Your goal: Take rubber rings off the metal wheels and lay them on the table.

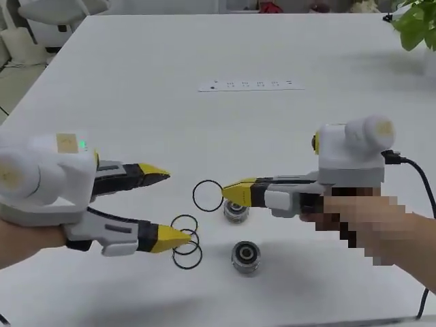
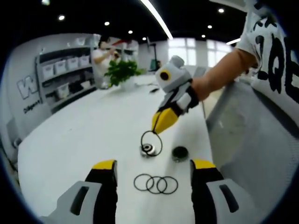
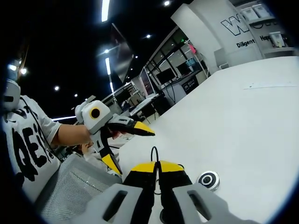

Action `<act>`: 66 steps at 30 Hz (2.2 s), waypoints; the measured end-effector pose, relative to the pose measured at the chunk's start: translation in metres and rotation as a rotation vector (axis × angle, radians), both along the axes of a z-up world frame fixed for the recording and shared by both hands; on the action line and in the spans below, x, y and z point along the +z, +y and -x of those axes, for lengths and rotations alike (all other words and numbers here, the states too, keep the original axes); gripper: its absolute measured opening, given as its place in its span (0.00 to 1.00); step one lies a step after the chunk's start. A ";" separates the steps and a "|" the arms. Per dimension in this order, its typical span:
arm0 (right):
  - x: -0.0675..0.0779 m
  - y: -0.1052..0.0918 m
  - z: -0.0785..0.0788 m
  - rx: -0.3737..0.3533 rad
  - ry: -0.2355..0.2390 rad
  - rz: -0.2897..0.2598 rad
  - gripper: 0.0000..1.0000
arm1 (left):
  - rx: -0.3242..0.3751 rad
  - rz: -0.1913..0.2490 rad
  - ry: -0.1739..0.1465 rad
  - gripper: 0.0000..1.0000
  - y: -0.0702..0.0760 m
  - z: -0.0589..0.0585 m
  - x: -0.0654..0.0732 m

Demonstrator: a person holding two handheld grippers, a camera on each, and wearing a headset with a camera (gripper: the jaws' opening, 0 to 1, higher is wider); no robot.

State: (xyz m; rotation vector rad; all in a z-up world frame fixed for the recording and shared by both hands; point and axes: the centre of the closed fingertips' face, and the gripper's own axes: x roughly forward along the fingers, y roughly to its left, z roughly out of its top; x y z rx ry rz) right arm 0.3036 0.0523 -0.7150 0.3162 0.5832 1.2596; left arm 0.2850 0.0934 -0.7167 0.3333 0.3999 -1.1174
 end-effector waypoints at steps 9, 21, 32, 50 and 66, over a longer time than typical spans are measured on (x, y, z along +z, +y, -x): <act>-0.006 0.012 0.020 0.063 0.016 0.021 0.00 | 0.025 -0.009 0.012 0.68 0.018 0.011 -0.003; -0.032 0.019 0.039 0.131 0.045 0.081 0.00 | 0.055 -0.023 0.019 0.69 0.034 0.022 -0.009; -0.050 0.026 0.051 0.151 0.093 0.118 0.00 | 0.077 -0.026 0.027 0.70 0.042 0.027 -0.013; -0.080 0.023 0.061 0.167 0.118 0.217 0.00 | 0.088 -0.041 0.036 0.70 0.044 0.029 -0.020; -0.086 0.025 0.060 0.163 0.100 0.238 0.00 | 0.074 -0.059 0.055 0.70 0.041 0.032 -0.030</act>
